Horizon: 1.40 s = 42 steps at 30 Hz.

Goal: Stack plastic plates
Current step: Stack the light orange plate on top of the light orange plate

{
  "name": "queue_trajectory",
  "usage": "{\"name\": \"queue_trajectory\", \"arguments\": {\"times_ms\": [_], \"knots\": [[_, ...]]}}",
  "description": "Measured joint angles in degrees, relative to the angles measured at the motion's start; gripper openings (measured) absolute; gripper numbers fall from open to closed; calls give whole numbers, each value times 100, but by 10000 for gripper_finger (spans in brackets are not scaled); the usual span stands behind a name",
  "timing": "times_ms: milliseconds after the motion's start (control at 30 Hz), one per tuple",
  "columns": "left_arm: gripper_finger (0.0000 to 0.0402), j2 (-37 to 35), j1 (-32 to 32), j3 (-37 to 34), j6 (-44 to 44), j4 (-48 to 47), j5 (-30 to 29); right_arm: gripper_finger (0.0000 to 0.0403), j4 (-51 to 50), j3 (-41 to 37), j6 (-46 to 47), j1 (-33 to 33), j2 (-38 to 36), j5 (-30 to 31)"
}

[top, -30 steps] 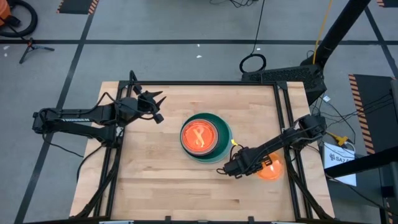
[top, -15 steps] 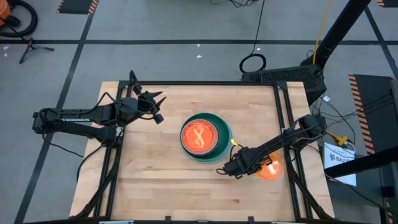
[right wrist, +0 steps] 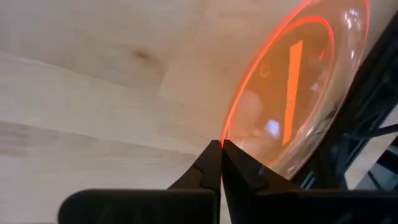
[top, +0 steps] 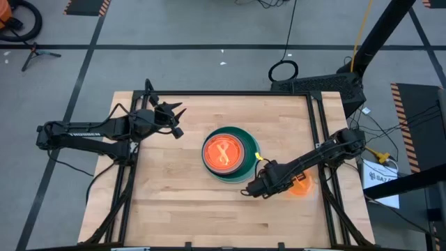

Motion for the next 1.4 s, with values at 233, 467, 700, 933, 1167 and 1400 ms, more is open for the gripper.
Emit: {"name": "queue_trajectory", "arguments": {"times_ms": [233, 467, 700, 933, 1167, 1400], "knots": [[129, -1, 0, 0, 2, 15, 0, 1, -298, 771, -621, -11, 0, 713], [129, 0, -1, 0, 2, 31, 0, 0, -271, 1238, -1294, -72, 0, 1513], [129, 0, 0, 0, 4, 37, 0, 0, 379, 1479, -2484, -300, 1, 2226], [129, 0, 0, 0, 5, 40, 2, 0, 1234, 1523, -3940, -739, 2, 2397], [129, 0, 0, 0, -16, -2, 2, 0, 1979, 1524, -5591, -1032, 2, 2394], [129, -1, -1, 0, -90, -123, 2, 0, 2675, 1524, -6931, -1155, 2, 2369]]}}
